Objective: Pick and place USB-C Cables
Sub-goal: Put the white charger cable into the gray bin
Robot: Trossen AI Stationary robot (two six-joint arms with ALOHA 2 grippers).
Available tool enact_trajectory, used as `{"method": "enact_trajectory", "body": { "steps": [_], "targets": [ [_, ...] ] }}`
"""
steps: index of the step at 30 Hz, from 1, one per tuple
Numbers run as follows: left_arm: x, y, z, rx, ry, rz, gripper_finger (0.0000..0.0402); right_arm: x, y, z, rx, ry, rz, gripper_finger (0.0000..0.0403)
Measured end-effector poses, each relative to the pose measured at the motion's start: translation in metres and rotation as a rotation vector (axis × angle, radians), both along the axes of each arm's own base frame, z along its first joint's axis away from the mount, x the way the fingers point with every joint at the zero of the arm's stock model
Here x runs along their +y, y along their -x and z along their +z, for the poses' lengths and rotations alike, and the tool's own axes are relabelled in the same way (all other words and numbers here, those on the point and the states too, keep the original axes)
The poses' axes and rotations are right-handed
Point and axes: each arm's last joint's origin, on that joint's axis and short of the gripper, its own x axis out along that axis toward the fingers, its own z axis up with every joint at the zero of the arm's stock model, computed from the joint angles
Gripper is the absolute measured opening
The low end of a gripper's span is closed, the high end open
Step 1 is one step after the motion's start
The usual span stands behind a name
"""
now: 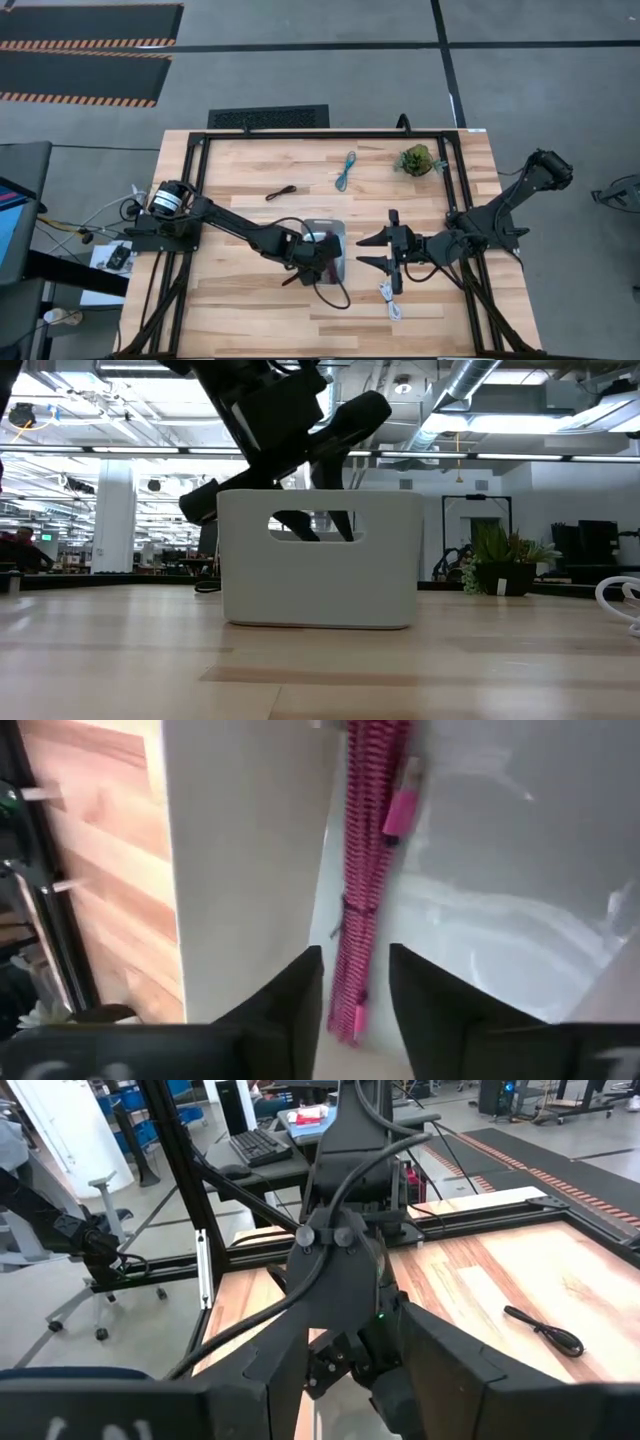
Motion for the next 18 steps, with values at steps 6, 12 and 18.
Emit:
{"method": "enact_trajectory", "body": {
  "steps": [6, 12, 18],
  "targets": [
    [-0.001, 0.002, 0.008, 0.015, -0.080, 0.075, 0.0144, 0.000, 0.000, 0.000, 0.000, -0.002, 0.000, 0.0192],
    [-0.006, 0.005, 0.047, 0.021, -0.024, 0.212, 0.0151, 0.000, 0.000, 0.000, 0.000, -0.002, 0.000, 0.0190],
    [0.001, 0.025, 0.128, -0.069, 0.125, 0.390, 0.0151, -0.001, 0.000, -0.001, 0.009, -0.023, -0.028, 0.0193]
  ]
}}
